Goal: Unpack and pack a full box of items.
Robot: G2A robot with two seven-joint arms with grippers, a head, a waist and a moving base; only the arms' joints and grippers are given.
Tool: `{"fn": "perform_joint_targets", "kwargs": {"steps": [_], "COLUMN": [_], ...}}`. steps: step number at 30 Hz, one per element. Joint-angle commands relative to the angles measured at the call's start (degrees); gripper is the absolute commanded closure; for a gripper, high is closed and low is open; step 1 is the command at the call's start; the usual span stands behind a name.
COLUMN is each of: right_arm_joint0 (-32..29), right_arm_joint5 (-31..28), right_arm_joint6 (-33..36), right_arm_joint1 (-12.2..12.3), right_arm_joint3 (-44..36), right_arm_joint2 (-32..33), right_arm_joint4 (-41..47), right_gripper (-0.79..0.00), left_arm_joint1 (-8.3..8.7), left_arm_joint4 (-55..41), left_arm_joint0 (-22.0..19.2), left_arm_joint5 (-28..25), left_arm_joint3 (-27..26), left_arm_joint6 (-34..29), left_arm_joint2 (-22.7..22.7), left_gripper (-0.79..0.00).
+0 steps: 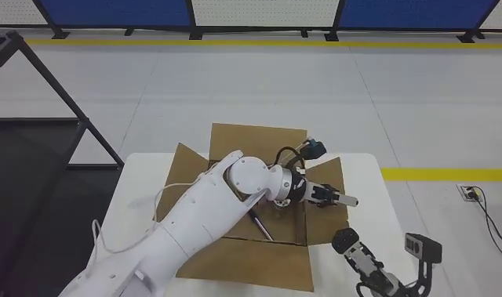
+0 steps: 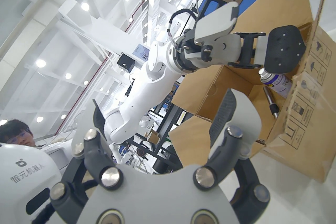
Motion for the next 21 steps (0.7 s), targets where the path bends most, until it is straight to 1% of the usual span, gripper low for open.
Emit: {"fn": "perform_joint_targets", "kwargs": {"steps": [1,3,6,9,11,13,16,19,21], "right_arm_joint0": [0.5,1.3,1.9,2.2,2.2,2.3,3.1,4.2,4.9], "right_arm_joint5": [3.5,6.7,9.1,10.6,11.7,13.2,15.5,17.3,19.0], "right_arm_joint6": [-1.6,-2.4,-3.2,-4.2,-4.2,-4.6,-5.4,-5.2,-5.2], "right_arm_joint1": [0.1,0.2,0.3,0.5,0.7,0.8,0.9,1.1,1.3], "right_arm_joint3": [0.0,0.0,0.3,0.7,1.1,1.4,2.1,2.6,2.9], "right_arm_joint2": [-0.3,-0.4,-0.5,-0.1,0.2,0.3,0.2,-0.2,-0.3], "right_arm_joint4": [-2.7,-3.3,-3.6,-3.6,-3.3,-3.6,-4.5,-5.1,-5.9], "right_gripper": [-0.785,-0.785,-0.785,-0.785,-0.785,-0.785,-0.785,-0.785,-0.785], "left_arm_joint1": [-0.57,-0.94,-1.12,-0.81,-0.32,0.48,2.3,4.66,6.55], "left_arm_joint4": [-0.1,-0.2,-1.0,-0.9,-0.8,-1.3,-1.0,0.5,1.9], "left_arm_joint0": [-0.4,-0.6,-0.3,-0.2,0.1,0.6,1.4,3.0,4.6], "left_arm_joint5": [-0.9,-1.9,-3.5,-4.8,-5.9,-7.3,-9.0,-9.7,-9.9], "left_arm_joint3": [1.6,2.7,3.6,4.1,4.0,3.4,2.0,-0.9,-3.8], "left_arm_joint6": [-0.7,-1.0,-2.0,-2.5,-2.5,-2.9,-4.1,-4.9,-5.2], "left_arm_joint2": [-0.3,-0.7,-1.9,-3.3,-4.6,-6.5,-9.7,-13.6,-16.8], "left_gripper": [-0.785,-0.785,-0.785,-0.785,-0.785,-0.785,-0.785,-0.785,-0.785]}}
